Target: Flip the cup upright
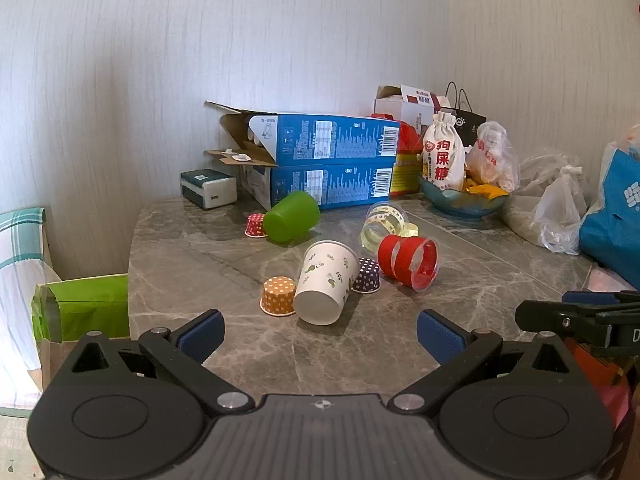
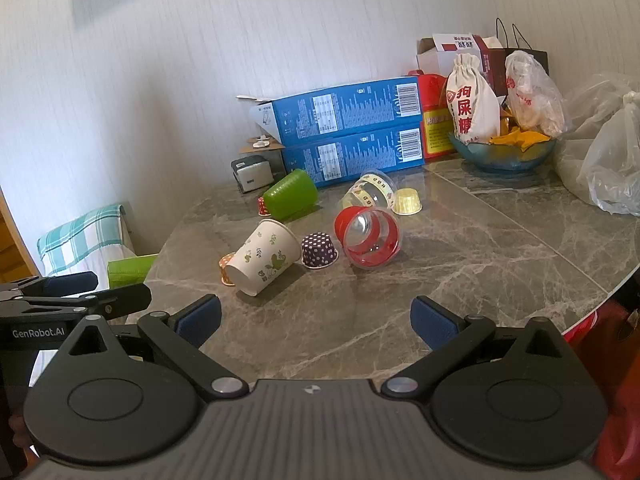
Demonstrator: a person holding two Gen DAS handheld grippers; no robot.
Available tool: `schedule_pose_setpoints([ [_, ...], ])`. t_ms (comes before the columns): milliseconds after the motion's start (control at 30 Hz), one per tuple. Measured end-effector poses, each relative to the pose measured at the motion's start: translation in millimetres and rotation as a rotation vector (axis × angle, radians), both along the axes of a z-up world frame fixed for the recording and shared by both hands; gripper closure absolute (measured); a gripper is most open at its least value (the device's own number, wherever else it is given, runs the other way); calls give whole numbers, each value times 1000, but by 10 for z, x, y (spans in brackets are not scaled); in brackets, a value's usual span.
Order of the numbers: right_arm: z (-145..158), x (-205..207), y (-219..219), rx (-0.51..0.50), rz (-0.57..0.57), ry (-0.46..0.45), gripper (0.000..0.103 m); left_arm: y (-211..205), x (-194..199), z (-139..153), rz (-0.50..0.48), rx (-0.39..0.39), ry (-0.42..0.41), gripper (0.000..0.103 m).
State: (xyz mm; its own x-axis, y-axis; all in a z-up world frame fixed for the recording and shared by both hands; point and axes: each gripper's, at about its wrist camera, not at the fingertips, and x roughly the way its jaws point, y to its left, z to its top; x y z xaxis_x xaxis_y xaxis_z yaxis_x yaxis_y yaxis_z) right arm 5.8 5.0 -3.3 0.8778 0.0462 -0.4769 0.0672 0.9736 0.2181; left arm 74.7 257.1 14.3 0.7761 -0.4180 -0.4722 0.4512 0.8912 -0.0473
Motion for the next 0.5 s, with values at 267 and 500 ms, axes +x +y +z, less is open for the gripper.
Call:
schedule_pose_setpoints([
  [267, -5, 0, 1, -5, 2, -2, 1, -3, -8, 9, 4, -1, 6, 0],
  [500, 0, 2, 0, -3, 2, -2, 1, -6, -9, 6, 3, -1, 6, 0],
])
